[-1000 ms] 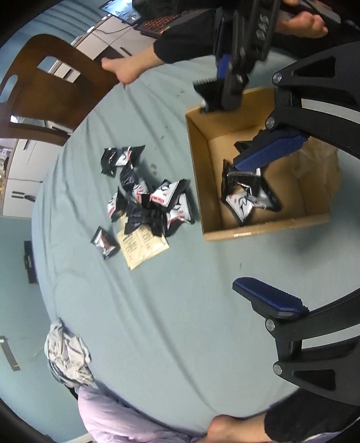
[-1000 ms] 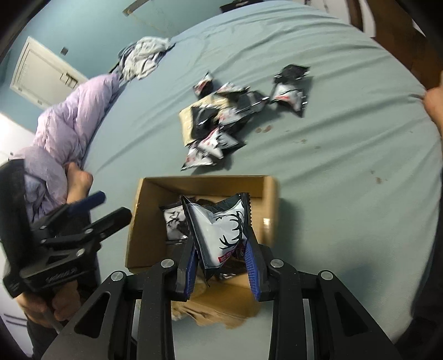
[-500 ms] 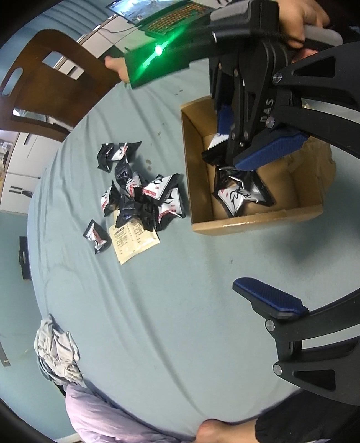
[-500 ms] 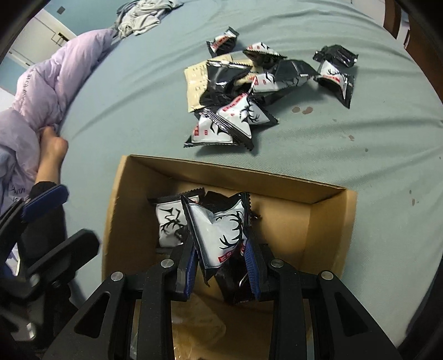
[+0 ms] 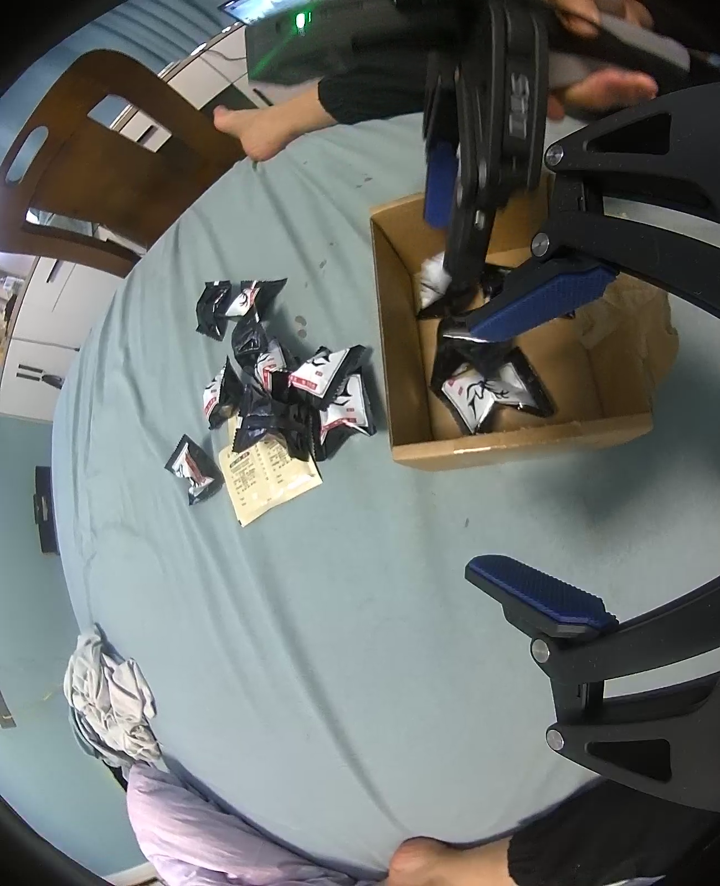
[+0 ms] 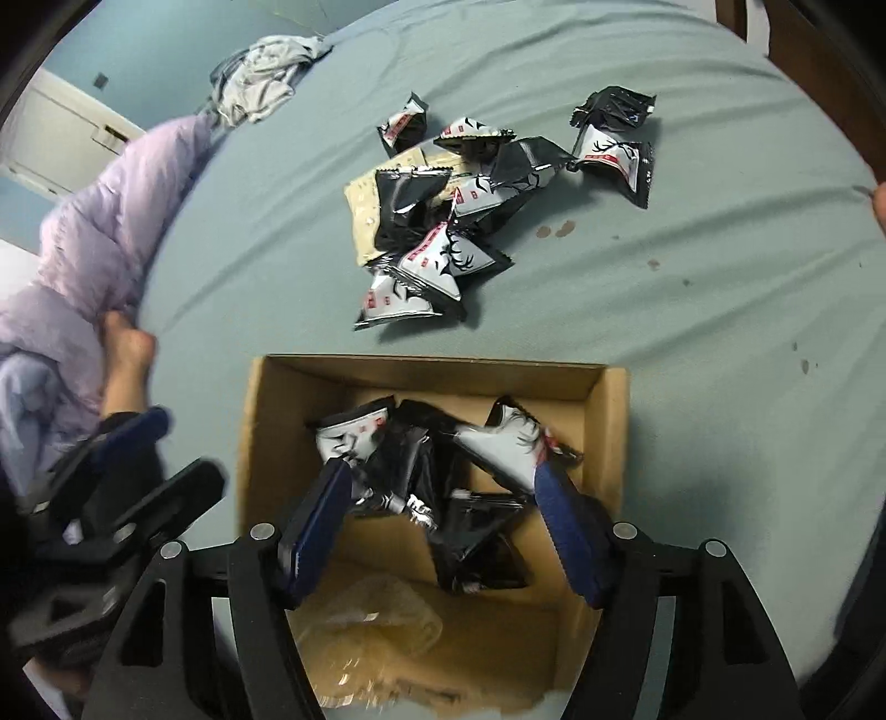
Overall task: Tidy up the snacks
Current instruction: 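Carry both packets into the cardboard box and open both grippers, then lower the left gripper onto the pile and grasp a black packet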
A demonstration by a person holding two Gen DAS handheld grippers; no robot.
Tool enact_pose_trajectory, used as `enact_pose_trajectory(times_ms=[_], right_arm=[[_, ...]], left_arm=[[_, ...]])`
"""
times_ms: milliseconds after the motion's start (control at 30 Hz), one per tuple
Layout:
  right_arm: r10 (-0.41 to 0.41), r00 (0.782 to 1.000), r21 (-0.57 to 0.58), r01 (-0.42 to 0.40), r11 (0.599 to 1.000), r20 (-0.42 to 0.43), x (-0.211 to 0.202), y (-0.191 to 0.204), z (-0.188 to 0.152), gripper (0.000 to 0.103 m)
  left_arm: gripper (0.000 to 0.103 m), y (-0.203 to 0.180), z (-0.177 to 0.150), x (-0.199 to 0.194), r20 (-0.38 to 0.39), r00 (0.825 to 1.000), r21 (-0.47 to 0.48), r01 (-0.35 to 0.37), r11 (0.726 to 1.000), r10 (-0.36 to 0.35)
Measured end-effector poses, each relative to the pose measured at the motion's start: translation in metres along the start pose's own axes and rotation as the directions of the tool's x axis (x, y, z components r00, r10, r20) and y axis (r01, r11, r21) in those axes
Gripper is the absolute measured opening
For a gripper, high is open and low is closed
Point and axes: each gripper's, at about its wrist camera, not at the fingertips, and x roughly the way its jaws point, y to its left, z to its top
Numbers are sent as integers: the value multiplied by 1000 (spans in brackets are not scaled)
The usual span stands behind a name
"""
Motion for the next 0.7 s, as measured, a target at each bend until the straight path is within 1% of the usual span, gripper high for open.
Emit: enact_pose_trajectory(times_ms=[33, 100, 167, 233, 300, 433, 500, 633, 700], right_arm=[[0, 1000, 13, 0, 1000, 5, -7, -4, -1, 69], [33, 999, 31, -34, 999, 23, -24, -13, -2, 69], [45, 998, 42, -46, 998, 46, -38, -21, -4, 69], [26, 996, 56, -30, 998, 81, -54, -34, -5, 69], [-8, 995, 60, 3, 998, 97, -65, -43, -7, 69], [-46, 992, 66, 39, 997, 116, -74, -57, -8, 69], [-43, 993, 79, 34, 996, 112, -74, -61, -10, 69], [-33, 994, 119, 21, 993, 101, -67, -67, -7, 69], [-27, 994, 134, 13, 991, 102, -64, -70, -7, 69]], left_arm=[[81, -1, 1, 1, -2, 1000, 0, -2, 1000, 2], [81, -3, 4, 2, -5, 1000, 0, -7, 1000, 7], [81, -7, 9, 2, -4, 1000, 5, -13, 1000, 13], [81, -10, 14, 1, 2, 1000, 13, -20, 1000, 20], [81, -11, 21, 1, 8, 1000, 14, -24, 1000, 24], [81, -9, 38, 6, 6, 1000, 3, -27, 1000, 27], [81, -8, 46, 13, -6, 1000, -3, -27, 1000, 27], [81, -6, 66, 34, -56, 998, -21, 10, 1000, -12], [81, -4, 79, 47, -74, 997, -31, 12, 999, -14]])
